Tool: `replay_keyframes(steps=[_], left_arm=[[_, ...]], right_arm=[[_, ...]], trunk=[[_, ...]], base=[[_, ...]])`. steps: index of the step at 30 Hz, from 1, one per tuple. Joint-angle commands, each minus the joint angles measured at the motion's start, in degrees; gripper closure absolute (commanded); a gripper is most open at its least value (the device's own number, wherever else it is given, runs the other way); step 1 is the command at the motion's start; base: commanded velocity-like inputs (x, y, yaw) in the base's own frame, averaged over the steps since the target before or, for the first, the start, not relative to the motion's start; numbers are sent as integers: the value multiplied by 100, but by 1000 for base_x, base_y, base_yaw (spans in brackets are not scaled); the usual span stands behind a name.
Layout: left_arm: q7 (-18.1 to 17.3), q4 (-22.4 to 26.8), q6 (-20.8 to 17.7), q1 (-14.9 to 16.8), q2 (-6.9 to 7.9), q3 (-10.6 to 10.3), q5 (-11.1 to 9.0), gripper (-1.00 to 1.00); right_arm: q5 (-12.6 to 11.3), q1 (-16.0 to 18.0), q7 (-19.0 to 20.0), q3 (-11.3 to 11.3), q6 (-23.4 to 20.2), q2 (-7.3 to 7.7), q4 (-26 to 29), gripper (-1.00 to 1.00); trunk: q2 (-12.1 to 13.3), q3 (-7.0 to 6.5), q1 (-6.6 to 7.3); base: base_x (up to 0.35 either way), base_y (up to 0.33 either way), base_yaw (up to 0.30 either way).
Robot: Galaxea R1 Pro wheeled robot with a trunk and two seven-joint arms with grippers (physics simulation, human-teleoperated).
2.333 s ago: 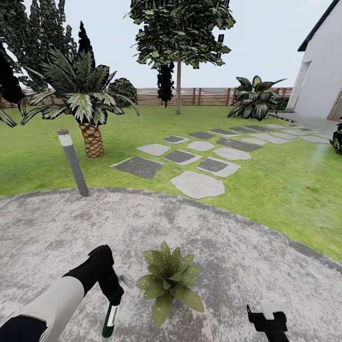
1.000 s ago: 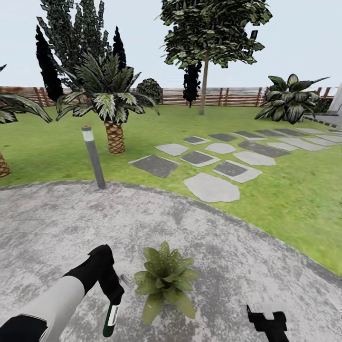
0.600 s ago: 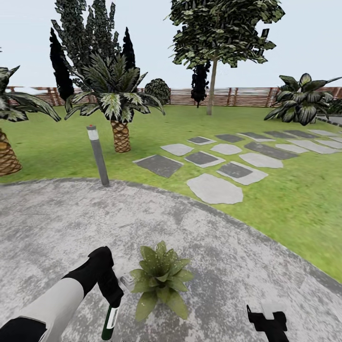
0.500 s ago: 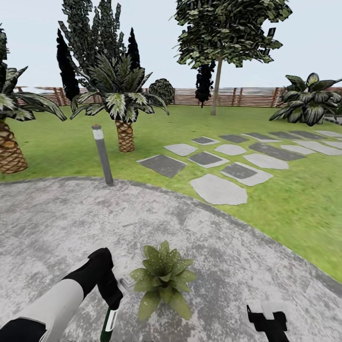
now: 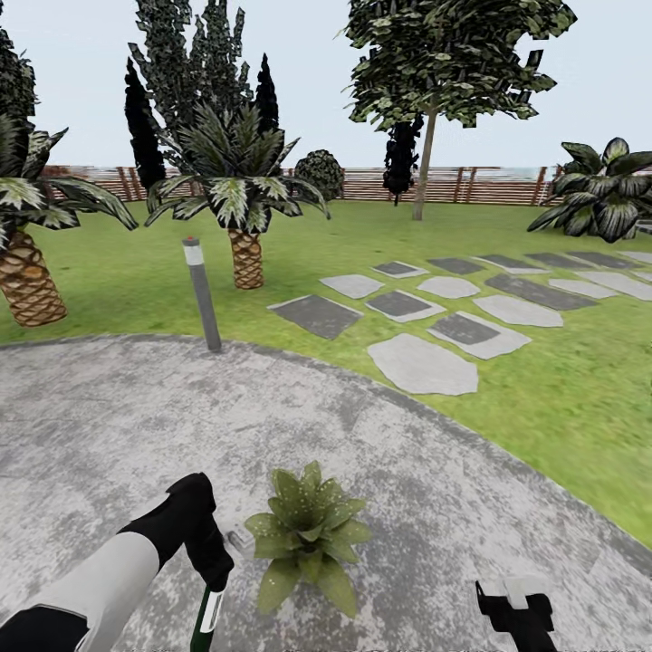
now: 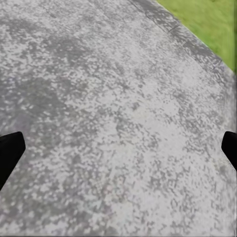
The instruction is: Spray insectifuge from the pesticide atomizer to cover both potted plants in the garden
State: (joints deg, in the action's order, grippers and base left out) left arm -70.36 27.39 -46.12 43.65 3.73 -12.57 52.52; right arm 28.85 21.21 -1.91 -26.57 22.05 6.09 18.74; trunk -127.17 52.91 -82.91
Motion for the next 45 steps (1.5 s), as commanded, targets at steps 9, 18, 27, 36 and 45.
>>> replay_keyframes(steps=[9, 18, 27, 36, 45], left_arm=[[-41, 43, -46, 3, -2, -19, 30, 100], [-7, 55, -46, 3, 4, -22, 38, 100], [1, 56, -63, 3, 5, -30, 39, 100], [421, 43, -233, 2, 3, -56, 42, 100], [653, -21, -239, -12, 42, -93, 46, 100]], right_arm=[[59, 6, -20, -41, 28, -3, -10, -100], [59, 6, -29, -41, 28, 3, -10, -100], [59, 6, -28, -41, 28, 6, -10, -100], [59, 6, -29, -41, 28, 6, -10, -100], [59, 6, -29, -41, 28, 3, -10, -100]], trunk=[[-3, 5, 2], [-3, 5, 2], [-3, 5, 2], [-3, 5, 2], [-3, 5, 2]], base=[[-126, -268, 235], [-14, -135, 272], [6, -2, 40], [170, -77, 0], [6, -3, 133]])
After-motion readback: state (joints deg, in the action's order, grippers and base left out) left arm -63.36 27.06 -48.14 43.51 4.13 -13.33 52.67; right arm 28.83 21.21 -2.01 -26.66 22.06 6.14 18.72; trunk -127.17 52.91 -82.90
